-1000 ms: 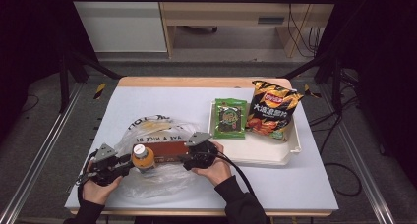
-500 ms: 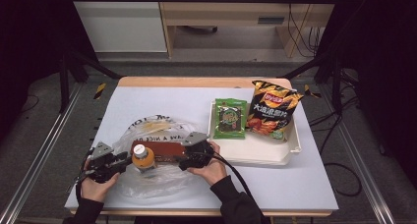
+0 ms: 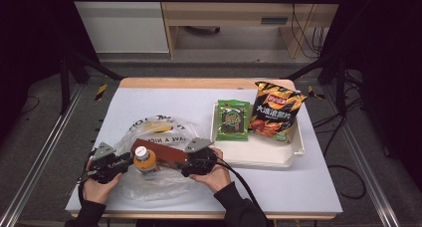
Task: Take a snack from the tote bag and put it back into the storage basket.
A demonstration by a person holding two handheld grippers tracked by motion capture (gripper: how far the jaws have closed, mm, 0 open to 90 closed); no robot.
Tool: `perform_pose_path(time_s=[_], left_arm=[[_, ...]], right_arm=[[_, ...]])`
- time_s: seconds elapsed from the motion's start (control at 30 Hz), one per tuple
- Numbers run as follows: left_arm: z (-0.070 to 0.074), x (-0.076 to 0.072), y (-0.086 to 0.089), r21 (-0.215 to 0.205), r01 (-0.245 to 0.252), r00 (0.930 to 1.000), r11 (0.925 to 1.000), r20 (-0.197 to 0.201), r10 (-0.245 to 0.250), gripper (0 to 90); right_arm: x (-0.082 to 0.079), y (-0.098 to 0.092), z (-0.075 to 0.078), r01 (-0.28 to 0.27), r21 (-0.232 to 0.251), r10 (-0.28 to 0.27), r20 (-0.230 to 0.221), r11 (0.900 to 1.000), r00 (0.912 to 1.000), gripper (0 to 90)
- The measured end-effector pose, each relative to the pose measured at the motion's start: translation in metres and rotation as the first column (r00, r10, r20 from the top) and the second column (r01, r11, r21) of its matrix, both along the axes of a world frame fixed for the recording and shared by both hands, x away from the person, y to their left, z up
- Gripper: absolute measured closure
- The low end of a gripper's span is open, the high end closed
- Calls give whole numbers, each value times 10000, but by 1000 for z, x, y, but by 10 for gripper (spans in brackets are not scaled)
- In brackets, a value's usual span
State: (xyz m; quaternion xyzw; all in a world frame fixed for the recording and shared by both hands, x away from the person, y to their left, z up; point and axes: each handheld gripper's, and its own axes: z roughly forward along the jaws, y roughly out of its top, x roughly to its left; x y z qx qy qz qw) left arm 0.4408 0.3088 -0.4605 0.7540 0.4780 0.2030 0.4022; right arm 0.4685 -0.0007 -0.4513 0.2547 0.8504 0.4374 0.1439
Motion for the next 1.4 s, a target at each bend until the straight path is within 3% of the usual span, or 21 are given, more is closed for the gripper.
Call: perform_pose_path(time_s=[0.1, 0.23, 0.4, 0.53, 0.67, 0.83, 0.9, 1.13, 1.4], left_arm=[[0, 0, 1, -4, -24, 10000, 10000, -61, 24, 729], [-1, 0, 2, -45, -40, 9999, 10000, -102, 40, 759], [-1, -1, 1, -46, -21, 10000, 10000, -90, 20, 762], [-1, -1, 1, -12, 15, 10000, 10000, -97, -16, 761], [2, -3, 1, -80, 2, 10000, 10000, 36, -1, 740], [10, -8, 4, -329, -19, 9993, 9995, 370, 31, 721], [13, -10, 5, -355, -11, 9990, 9994, 457, 27, 721], [14, -11, 6, -370, -22, 9986, 9993, 534, 42, 723], [13, -11, 6, -355, -31, 9986, 9994, 519, 49, 724]], right_arm=[[7, 7, -3, 22, -30, -22, -29, 10000, 10000, 284], [7, 12, -7, -50, -157, 48, -112, 9999, 9999, 350], [1, 1, -1, -225, -616, 210, -242, 9978, 9995, 421], [-4, -14, -2, -254, -342, 241, -369, 9991, 9990, 419], [-7, -15, 0, -379, -189, 370, -418, 9991, 9984, 398], [-3, -10, 13, -72, 437, 81, -195, 9990, 9998, 325], [1, -3, 16, -6, 445, 14, -171, 9990, 9999, 315], [11, 15, 3, 80, 18, -79, -645, 10000, 9979, 272], [17, 23, -4, 59, -231, -81, -938, 9997, 9956, 328]])
